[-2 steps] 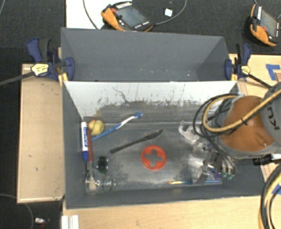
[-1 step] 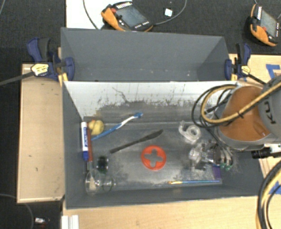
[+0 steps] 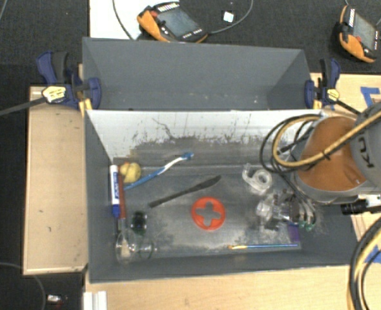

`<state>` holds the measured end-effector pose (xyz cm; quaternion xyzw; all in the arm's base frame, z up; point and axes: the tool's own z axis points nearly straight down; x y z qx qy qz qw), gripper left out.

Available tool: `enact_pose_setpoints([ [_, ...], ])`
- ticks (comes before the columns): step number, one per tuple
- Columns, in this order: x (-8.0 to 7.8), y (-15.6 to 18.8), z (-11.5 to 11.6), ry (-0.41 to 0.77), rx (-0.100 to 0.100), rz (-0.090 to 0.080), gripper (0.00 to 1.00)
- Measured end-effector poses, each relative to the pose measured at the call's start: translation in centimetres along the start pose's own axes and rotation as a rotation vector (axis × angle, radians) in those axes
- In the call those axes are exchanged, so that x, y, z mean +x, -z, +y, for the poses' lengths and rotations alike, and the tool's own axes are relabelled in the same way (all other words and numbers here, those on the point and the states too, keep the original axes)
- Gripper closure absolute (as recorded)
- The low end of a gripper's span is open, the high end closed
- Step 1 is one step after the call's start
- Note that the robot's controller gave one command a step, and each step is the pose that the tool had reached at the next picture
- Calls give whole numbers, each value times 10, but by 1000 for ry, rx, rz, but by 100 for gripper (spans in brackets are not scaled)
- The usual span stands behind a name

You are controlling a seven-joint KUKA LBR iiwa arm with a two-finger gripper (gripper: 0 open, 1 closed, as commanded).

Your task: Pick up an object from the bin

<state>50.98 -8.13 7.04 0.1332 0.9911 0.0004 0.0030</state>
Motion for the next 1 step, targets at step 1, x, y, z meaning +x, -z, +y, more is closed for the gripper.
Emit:
enact_pose_setpoints([
  [1, 0, 4, 0, 3, 0, -3, 100],
])
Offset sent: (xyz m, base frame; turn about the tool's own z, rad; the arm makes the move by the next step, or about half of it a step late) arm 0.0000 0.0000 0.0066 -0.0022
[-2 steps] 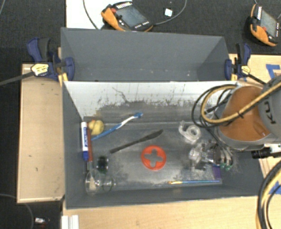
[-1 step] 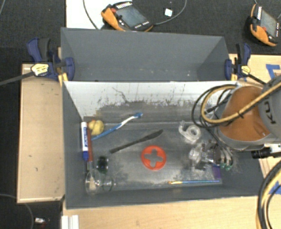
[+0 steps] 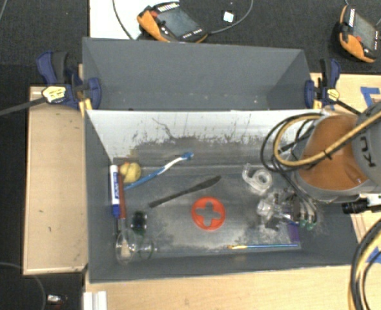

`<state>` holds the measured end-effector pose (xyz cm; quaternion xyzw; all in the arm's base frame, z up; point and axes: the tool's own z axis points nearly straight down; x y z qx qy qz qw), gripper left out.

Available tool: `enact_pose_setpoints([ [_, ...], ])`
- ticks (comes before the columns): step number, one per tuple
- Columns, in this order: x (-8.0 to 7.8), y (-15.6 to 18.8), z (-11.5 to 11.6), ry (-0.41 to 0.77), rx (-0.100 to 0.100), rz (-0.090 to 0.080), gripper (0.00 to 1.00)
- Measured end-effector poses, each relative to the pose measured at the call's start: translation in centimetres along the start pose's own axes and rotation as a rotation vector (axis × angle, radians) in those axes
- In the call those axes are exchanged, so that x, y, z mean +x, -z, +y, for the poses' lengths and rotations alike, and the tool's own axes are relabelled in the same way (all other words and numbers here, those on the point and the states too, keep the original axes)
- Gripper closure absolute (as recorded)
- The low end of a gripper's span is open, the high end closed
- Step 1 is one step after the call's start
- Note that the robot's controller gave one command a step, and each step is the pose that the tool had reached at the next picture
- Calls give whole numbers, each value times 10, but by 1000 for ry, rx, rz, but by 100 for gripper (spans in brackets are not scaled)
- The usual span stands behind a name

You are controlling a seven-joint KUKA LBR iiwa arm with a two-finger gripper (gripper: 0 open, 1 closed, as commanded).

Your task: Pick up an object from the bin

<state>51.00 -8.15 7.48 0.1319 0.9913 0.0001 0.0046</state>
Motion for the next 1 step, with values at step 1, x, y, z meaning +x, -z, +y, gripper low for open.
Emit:
enact_pose_setpoints([
  [1, -1, 4, 0, 3, 0, -4, 100],
])
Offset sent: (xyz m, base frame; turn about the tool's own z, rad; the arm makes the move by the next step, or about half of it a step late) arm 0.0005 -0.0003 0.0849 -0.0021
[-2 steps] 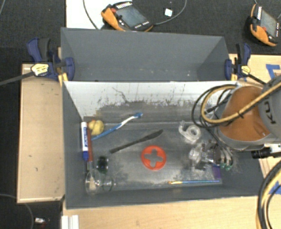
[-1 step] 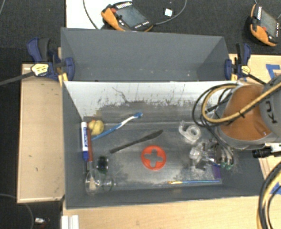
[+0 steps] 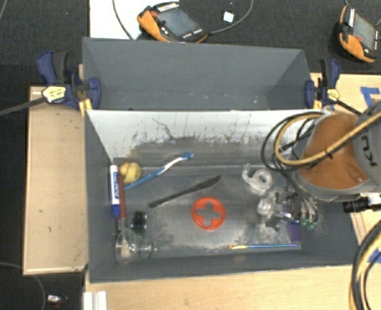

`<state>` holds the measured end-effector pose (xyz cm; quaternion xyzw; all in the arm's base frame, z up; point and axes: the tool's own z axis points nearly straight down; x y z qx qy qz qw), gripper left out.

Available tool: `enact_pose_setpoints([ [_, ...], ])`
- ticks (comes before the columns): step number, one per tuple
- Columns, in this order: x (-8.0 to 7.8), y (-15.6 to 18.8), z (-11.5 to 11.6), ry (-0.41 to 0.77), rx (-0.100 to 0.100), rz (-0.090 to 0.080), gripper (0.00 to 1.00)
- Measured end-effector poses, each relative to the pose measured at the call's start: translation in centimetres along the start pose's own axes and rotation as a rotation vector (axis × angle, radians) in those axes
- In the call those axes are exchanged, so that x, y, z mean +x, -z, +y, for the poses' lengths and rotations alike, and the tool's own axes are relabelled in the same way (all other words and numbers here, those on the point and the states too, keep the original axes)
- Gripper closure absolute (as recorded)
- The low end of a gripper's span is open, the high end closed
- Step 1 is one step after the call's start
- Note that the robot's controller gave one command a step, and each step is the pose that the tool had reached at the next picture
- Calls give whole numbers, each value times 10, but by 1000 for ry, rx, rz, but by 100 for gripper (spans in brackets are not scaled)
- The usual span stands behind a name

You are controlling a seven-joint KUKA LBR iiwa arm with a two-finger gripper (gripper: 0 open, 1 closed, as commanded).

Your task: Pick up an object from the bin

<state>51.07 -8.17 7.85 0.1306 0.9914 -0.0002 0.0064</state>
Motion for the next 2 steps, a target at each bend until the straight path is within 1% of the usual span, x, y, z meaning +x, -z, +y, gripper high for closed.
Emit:
enact_pose_setpoints([
  [1, 3, 31, 0, 3, 0, 12, 100],
  [2, -1, 71, 0, 3, -1, 1, 100],
])
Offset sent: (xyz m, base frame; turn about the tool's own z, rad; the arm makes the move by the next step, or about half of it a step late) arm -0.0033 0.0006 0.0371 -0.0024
